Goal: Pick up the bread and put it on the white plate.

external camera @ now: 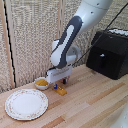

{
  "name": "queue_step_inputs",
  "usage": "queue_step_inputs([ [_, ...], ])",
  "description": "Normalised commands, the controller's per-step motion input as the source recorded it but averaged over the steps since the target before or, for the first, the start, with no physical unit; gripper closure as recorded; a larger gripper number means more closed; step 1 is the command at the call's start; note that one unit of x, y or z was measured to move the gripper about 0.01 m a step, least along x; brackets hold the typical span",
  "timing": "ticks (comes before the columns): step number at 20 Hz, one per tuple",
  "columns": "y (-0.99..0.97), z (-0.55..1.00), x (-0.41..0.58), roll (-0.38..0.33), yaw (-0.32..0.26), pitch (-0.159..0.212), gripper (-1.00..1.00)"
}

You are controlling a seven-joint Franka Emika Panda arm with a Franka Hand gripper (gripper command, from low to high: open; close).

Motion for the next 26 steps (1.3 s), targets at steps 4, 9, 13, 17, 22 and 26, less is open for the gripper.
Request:
queue_step_inputs([
  [4,0.0,-0.26,0.093,-0.003,0.001,0.0,1.0],
  [9,0.0,-0.08,0.017,0.0,0.0,0.001,1.0],
  [13,0.03,-0.02,-0.001,-0.013,0.0,0.008,1.0],
  [17,0.03,0.0,-0.039,-0.011,0.0,-0.008,1.0],
  [22,0.01,0.2,-0.066,0.001,0.0,-0.062,1.0],
  [26,-0.01,0.86,-0.055,0.04,0.0,-0.071,1.0],
])
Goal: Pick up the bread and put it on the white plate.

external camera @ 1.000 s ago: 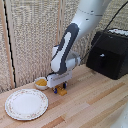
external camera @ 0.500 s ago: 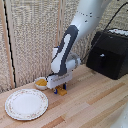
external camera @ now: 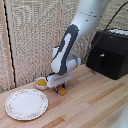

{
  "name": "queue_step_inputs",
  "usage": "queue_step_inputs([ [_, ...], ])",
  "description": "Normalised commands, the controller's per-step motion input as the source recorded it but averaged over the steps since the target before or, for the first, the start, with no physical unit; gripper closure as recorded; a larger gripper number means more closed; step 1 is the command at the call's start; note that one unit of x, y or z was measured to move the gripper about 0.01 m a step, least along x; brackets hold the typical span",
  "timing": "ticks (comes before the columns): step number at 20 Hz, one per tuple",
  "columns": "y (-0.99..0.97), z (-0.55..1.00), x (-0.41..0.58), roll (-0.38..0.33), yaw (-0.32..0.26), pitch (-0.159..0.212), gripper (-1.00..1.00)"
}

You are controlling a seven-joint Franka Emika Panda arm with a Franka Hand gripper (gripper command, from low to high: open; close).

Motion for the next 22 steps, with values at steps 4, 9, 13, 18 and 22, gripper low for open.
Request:
queue_step_inputs([
  [4,-0.02,1.0,-0.137,0.0,-0.006,-0.052,1.0],
  [9,0.31,0.98,-0.014,0.0,0.0,-0.017,1.0],
  [13,0.52,0.86,0.0,-0.048,0.0,0.0,1.0],
  [18,0.69,0.63,0.007,-0.015,0.007,0.03,1.0],
  [22,0.83,0.25,0.109,-0.01,0.003,0.079,1.0],
])
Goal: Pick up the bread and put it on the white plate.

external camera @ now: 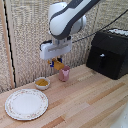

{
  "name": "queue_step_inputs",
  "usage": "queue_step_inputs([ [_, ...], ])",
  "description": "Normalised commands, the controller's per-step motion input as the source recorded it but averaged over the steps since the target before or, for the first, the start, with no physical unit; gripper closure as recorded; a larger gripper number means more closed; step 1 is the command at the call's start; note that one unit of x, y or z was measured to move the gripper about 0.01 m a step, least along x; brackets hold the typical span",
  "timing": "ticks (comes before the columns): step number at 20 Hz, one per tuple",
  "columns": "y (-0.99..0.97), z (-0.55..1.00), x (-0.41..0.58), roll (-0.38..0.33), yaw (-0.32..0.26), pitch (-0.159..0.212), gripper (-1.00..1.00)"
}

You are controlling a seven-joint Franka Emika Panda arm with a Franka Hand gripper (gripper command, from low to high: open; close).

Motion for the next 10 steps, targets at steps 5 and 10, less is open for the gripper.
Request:
queue_step_inputs([
  [5,0.93,0.01,0.195,-0.027,0.004,0.103,1.0],
  [10,0.93,-0.08,0.261,-0.032,0.014,0.092,1.0],
])
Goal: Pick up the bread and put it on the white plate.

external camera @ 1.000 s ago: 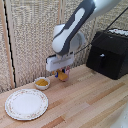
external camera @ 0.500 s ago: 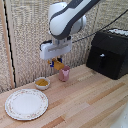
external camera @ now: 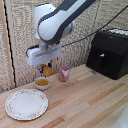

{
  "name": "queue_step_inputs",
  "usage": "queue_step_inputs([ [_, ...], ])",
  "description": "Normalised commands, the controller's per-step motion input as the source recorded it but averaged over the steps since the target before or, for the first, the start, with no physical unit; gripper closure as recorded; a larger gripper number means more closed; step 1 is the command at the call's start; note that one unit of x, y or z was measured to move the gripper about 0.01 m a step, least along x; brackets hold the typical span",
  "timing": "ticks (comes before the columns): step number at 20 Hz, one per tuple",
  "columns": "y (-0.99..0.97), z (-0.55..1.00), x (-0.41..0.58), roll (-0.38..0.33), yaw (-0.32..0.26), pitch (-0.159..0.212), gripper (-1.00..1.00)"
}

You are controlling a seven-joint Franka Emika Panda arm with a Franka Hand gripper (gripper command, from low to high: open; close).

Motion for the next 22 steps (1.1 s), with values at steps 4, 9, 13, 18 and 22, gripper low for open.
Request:
queue_step_inputs([
  [4,0.8,-0.25,0.32,-0.051,0.027,0.074,1.0],
  [9,0.44,-0.35,0.295,-0.034,0.021,0.011,1.0],
  [13,0.24,-0.4,0.18,-0.013,0.025,0.0,1.0],
  [18,0.17,-0.41,0.165,-0.014,0.032,0.0,1.0],
  [22,0.11,-0.38,0.199,-0.004,0.055,-0.007,1.0],
])
